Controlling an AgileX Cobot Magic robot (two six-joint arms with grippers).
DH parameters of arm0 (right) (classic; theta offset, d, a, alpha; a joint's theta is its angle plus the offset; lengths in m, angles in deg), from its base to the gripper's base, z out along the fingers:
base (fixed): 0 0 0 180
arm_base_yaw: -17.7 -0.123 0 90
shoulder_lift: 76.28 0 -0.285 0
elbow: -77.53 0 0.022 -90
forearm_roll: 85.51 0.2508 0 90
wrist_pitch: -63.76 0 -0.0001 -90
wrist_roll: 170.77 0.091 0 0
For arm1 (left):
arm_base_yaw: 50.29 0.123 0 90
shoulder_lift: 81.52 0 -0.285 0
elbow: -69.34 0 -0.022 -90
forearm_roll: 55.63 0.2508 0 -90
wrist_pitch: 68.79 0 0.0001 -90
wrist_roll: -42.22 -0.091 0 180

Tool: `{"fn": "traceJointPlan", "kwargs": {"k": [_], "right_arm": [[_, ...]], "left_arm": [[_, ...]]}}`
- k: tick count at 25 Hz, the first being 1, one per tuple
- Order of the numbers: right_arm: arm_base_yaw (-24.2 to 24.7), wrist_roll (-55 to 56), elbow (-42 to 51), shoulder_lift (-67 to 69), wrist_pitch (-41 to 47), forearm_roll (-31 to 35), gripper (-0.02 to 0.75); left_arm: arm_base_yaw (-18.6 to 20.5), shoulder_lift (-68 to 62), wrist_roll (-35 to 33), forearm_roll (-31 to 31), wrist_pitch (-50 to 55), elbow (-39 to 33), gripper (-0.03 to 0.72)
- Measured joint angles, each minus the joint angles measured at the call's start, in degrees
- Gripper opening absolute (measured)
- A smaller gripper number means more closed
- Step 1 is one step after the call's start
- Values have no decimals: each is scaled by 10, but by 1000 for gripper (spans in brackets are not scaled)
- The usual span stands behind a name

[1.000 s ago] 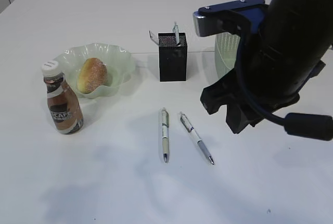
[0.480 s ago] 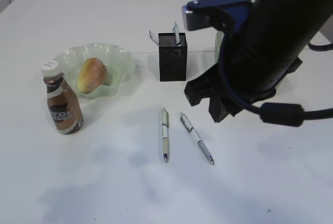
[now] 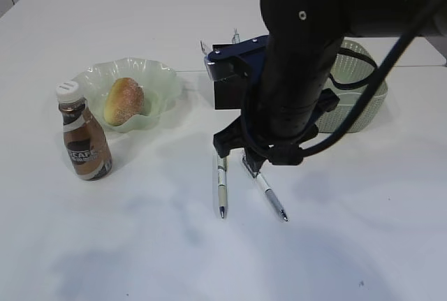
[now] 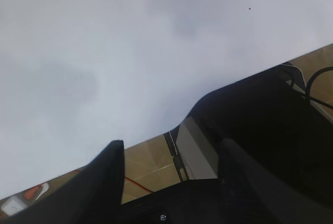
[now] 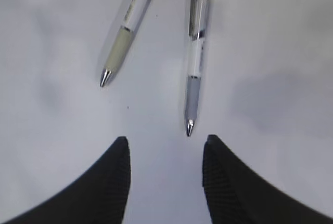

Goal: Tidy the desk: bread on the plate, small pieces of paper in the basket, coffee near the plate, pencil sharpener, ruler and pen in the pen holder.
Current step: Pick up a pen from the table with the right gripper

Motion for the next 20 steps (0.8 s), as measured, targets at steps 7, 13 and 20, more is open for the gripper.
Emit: {"fn": "traceJointPlan", "kwargs": {"k": [7,13,20], "right_arm": [[44,2,-68,40,1,34,390],[83,-30,-92,62,22,41,392],[83,-47,-100,103,25,44,394]], "left_arm": [[0,0,0,0,0,0,402],[0,0,0,0,0,0,402],[0,0,0,0,0,0,402]]}}
